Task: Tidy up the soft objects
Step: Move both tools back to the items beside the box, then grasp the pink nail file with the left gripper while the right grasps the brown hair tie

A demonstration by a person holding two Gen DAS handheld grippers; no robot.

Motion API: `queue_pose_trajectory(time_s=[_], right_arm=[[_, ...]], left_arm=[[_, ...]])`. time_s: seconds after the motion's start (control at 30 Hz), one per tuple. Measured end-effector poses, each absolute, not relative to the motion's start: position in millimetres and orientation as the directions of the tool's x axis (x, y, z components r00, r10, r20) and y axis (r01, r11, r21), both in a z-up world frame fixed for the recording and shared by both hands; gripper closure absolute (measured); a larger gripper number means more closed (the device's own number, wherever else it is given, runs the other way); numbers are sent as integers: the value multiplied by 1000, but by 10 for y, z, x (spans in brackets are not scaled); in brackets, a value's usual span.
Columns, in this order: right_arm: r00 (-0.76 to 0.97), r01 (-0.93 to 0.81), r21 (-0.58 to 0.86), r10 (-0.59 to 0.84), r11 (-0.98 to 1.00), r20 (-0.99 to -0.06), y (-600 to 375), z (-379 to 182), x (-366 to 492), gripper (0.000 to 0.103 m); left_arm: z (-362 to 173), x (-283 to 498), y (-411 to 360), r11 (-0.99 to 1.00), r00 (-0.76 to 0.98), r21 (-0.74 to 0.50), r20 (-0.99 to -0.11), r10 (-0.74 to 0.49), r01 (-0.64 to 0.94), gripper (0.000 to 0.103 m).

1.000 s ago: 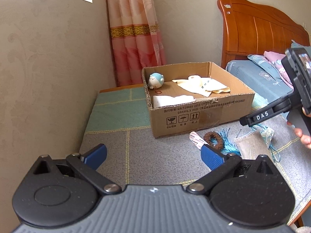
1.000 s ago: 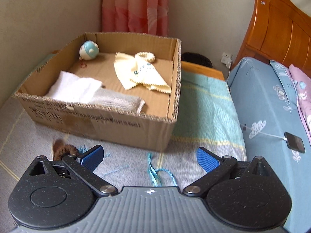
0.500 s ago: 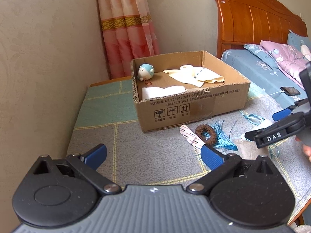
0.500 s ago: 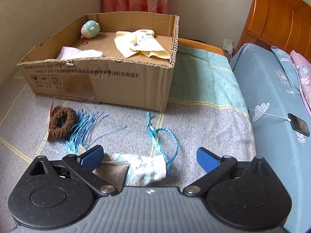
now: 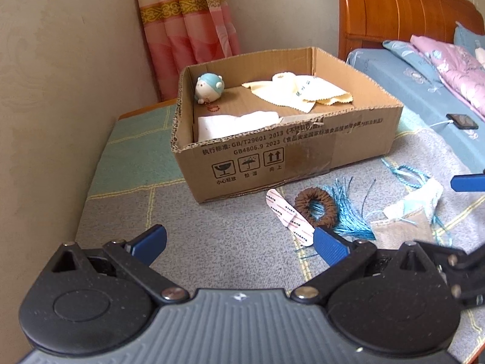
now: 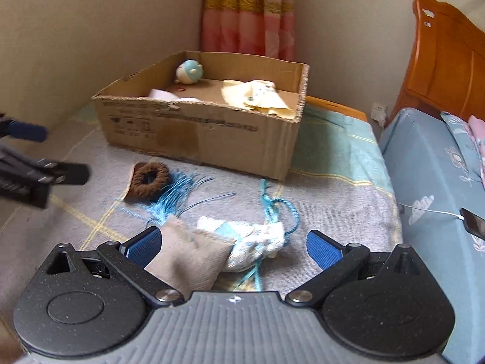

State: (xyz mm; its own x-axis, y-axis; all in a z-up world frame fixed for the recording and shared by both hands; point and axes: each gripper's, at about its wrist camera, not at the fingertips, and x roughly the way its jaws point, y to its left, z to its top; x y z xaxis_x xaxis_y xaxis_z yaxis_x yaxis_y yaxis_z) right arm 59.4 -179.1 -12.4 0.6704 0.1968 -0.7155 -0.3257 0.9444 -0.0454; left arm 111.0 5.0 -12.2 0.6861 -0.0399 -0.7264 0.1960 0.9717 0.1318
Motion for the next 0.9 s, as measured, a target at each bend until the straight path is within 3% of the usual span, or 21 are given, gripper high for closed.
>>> queue_pose_trajectory(time_s=[0.43,0.9], right_arm=[[668,-414,-67,253,908,-700,-1785,-234,477,0],[672,-412,-71,250,908,-697,-1811,-224,497,0]], left_arm=[[-313,1591,-87,990,629,101,-778,15,101,1],[-338,1523,134,988,609,141,-790,77,57,1]])
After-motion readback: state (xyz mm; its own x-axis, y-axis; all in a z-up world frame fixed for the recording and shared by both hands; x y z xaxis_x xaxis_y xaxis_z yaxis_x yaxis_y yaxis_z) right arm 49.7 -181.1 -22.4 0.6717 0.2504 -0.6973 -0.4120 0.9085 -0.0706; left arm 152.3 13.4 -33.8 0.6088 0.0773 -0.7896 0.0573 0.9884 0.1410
